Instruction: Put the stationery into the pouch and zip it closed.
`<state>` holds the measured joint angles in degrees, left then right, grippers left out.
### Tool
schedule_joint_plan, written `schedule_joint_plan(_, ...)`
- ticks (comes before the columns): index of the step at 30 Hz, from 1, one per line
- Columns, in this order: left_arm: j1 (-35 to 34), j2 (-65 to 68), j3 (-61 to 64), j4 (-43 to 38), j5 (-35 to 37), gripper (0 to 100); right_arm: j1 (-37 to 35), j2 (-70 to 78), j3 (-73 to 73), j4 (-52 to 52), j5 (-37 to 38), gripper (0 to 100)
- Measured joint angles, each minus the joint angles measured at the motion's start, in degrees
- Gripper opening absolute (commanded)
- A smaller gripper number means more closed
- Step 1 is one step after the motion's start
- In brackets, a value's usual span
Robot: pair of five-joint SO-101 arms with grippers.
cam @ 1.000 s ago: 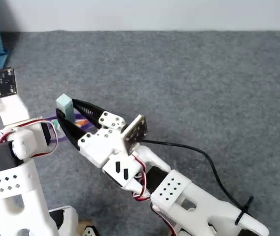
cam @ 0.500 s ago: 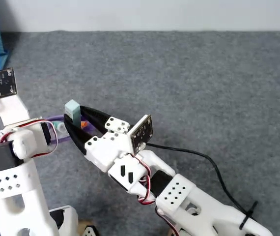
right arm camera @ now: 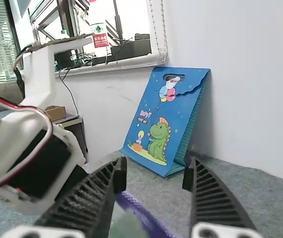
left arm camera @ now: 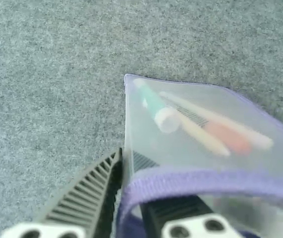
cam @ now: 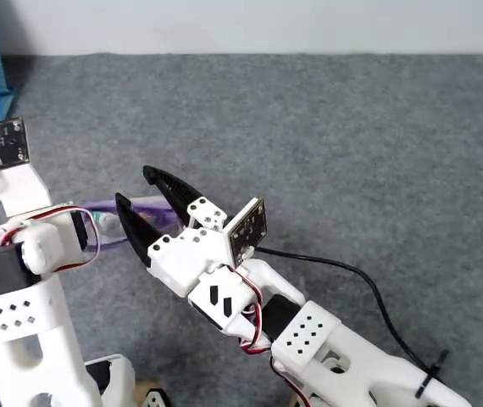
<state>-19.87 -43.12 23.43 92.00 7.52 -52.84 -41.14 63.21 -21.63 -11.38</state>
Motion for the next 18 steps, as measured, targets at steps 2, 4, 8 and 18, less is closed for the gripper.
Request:
schedule_joint_plan(2,0.0,0.0,0.0,0.0,0.0,1,0.0,0.0,0.0,0.0,0.7,19.0)
schedule_joint_plan(4,0.0,0.0,0.0,0.0,0.0,1,-0.18,0.0,0.0,0.0,1.76,19.0)
schedule_joint_plan(8,0.0,0.09,0.0,0.0,0.0,1,-1.23,0.0,0.0,2.73,4.31,19.0)
schedule_joint_plan(18,0.0,0.09,0.0,0.0,0.0,1,5.36,-17.58,-4.92,34.55,1.76,19.0)
